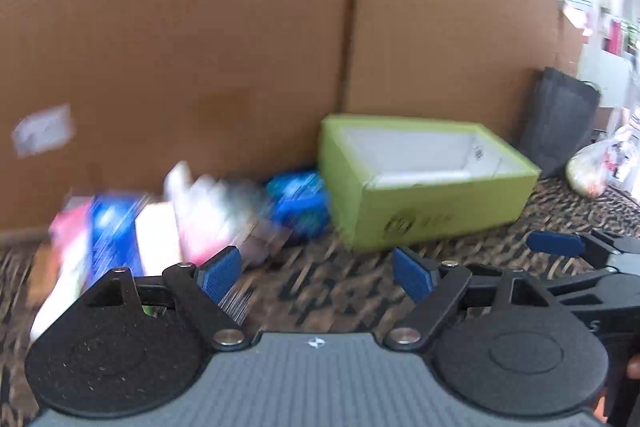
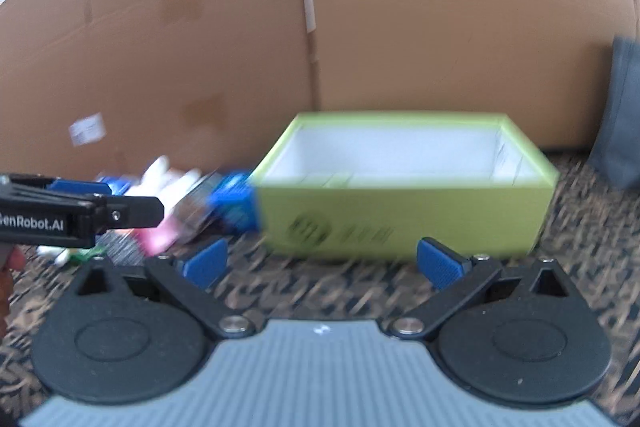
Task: Organize objects
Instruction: 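Grasp the flat green box with the right gripper while the left gripper grasps the green printed box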
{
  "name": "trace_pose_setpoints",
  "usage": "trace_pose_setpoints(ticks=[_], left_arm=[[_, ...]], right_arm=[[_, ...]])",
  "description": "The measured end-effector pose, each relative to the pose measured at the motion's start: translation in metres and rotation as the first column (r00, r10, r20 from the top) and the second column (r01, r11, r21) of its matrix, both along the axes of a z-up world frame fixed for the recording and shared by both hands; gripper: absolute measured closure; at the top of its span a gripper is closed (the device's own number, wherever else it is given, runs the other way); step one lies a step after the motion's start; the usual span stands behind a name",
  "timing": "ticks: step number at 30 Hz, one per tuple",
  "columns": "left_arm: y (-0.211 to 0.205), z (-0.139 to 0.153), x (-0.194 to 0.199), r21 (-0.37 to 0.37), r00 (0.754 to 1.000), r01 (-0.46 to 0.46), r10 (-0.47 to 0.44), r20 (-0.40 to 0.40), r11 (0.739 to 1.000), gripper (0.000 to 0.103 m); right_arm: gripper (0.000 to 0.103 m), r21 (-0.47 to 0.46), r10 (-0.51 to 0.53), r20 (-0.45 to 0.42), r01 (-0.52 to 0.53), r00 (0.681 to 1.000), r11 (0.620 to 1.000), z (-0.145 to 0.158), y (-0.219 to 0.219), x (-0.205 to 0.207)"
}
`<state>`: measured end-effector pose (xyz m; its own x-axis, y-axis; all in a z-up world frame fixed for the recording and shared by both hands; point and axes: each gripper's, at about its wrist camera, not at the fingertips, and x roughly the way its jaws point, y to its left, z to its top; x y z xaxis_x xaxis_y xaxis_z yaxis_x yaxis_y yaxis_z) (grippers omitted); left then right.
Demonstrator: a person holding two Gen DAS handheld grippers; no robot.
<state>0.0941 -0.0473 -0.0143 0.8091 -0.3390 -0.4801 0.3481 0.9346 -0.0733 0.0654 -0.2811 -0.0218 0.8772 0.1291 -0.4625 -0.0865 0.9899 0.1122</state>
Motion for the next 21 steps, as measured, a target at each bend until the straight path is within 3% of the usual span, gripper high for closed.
trace_pose_setpoints(ticks=[4, 9, 15, 16, 18, 21], left_arm=[[0.047, -0.026, -0.019, -0.018, 0.988, -0.140, 0.139, -0.066, 0.990, 0.017], [0.084, -0.031, -0.030, -0.005, 0.972, -0.230, 0.229, -0.061, 0.973, 0.017], [0.097, -0.035, -0.016, 0.019, 0.964, -0.266, 0.266, -0.024, 0.964, 0.017], [0.098, -0.038, -0.010, 0.021, 0.962, -0.273, 0.273, -0.024, 0.962, 0.017], [0.100, -0.042, 0.001, 0.022, 0.961, -0.276, 0.276, -0.017, 0.961, 0.017], [0.097, -0.044, 0.016, 0.060, 0.963, -0.271, 0.270, 0.023, 0.961, 0.017]], right_arm=[[0.000, -0.020, 0.093, -0.076, -0.095, 0.993, 0.995, -0.028, 0.042, -0.019], [0.000, -0.058, 0.216, -0.127, -0.224, 0.968, 0.973, -0.044, 0.104, -0.037], [0.001, -0.154, 0.159, -0.146, -0.182, 0.976, 0.971, -0.054, 0.132, -0.037], [0.005, -0.153, 0.143, -0.149, -0.165, 0.979, 0.974, -0.055, 0.131, -0.037], [0.042, -0.124, 0.125, -0.158, -0.145, 0.980, 0.982, -0.055, 0.126, -0.037], [0.042, -0.097, 0.110, -0.167, -0.128, 0.980, 0.987, -0.058, 0.121, -0.036]])
